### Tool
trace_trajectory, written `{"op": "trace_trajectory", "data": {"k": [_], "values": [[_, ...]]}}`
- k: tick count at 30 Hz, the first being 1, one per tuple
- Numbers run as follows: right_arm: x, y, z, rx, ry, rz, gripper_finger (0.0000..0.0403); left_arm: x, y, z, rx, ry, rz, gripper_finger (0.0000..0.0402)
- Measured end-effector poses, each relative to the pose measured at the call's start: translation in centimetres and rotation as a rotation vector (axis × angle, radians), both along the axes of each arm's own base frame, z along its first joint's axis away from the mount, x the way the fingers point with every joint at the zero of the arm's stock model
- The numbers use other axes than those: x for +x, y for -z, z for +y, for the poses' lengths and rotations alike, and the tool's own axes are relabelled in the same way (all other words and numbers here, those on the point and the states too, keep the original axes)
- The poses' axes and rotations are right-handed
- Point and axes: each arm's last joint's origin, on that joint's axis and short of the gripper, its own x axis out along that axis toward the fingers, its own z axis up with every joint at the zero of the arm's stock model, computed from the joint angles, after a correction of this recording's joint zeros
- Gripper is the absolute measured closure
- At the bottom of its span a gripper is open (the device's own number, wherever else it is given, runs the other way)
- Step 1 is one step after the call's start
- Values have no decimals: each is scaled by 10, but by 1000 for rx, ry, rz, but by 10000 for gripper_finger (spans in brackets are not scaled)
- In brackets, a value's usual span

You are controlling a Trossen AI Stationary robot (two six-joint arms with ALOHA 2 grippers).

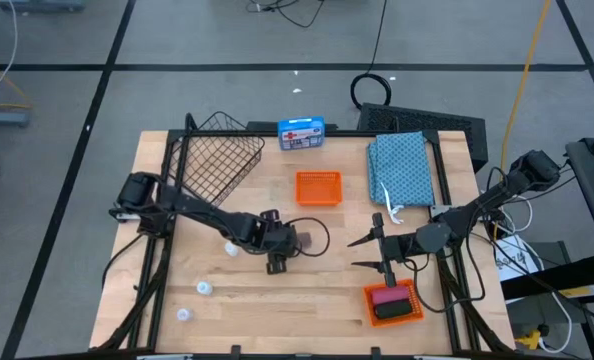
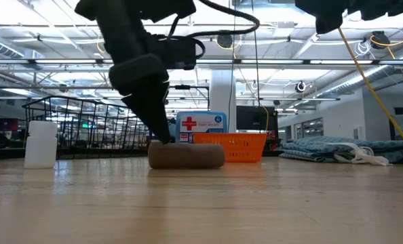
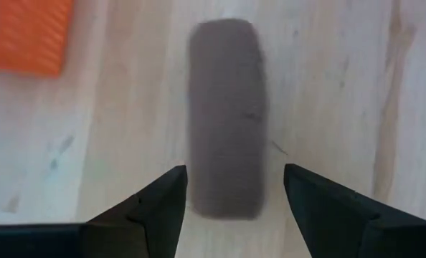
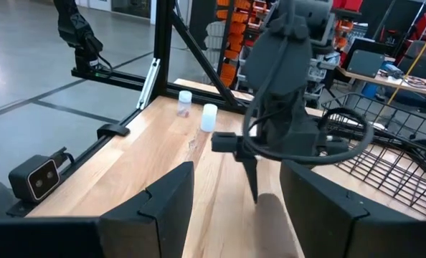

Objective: Pick & place medical supplies in basket/bin
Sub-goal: Put the brown bandage into the bottom orange bin

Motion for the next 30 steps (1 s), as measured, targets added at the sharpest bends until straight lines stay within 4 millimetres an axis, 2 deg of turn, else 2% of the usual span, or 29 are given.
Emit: {"op": "trace_trajectory", "data": {"k": [11, 30], "values": [[0, 0, 0, 0, 0, 0, 206, -1, 14, -4, -23, 8, -95, 160], [0, 0, 0, 0, 0, 0, 206, -8, 29, 0, 20, -30, -137, 160]]}}
